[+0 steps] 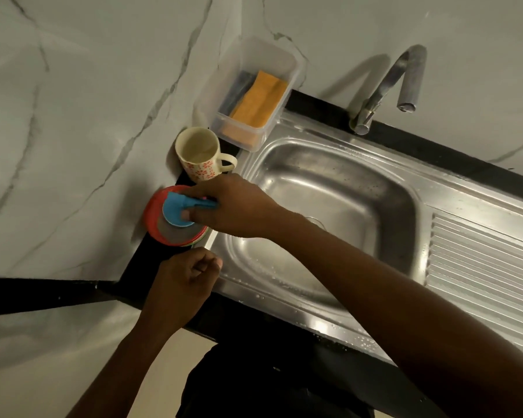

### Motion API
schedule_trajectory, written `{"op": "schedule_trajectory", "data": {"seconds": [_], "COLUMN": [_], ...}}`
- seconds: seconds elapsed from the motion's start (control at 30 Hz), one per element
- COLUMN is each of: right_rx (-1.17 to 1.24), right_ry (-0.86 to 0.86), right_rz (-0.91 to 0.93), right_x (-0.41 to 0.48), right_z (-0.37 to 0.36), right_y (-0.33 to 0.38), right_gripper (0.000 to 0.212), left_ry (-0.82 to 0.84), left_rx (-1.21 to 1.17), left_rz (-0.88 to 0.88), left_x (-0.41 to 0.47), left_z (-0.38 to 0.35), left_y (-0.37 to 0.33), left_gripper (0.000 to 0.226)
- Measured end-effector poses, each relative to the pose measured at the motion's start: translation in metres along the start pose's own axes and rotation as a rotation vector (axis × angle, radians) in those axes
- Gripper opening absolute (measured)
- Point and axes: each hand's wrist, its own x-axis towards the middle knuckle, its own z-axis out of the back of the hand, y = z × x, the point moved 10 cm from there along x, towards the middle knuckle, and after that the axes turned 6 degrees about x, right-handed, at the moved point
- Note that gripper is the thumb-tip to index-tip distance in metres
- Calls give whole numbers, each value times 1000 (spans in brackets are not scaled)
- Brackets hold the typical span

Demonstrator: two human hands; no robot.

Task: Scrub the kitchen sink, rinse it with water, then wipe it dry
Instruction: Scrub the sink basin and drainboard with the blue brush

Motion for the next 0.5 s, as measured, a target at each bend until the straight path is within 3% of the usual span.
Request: {"op": "schedule_trajectory", "data": {"seconds": [0.13,0.2,0.37,0.5], "right_rx": [121,67,-580,-805], "right_ry": [-183,-254,-94,-13], "right_rz": [-90,-162,-251,-172], "right_x": [-55,-83,-93,-38], "right_z": [48,71,107,110], "right_y": [-49,-85,-173,-193], "right_gripper": [41,40,48,48], "left_ry": [54,84,148,201], "left_rx": [-54,-59,-39,23], "left_rz": [-19,-52,-130,-180], "left_x": [4,8,17,20], "left_z": [-14,-21,-39,-57], "left_y": [-13,-23,-47,-63], "left_gripper": [16,15,15,12]}}
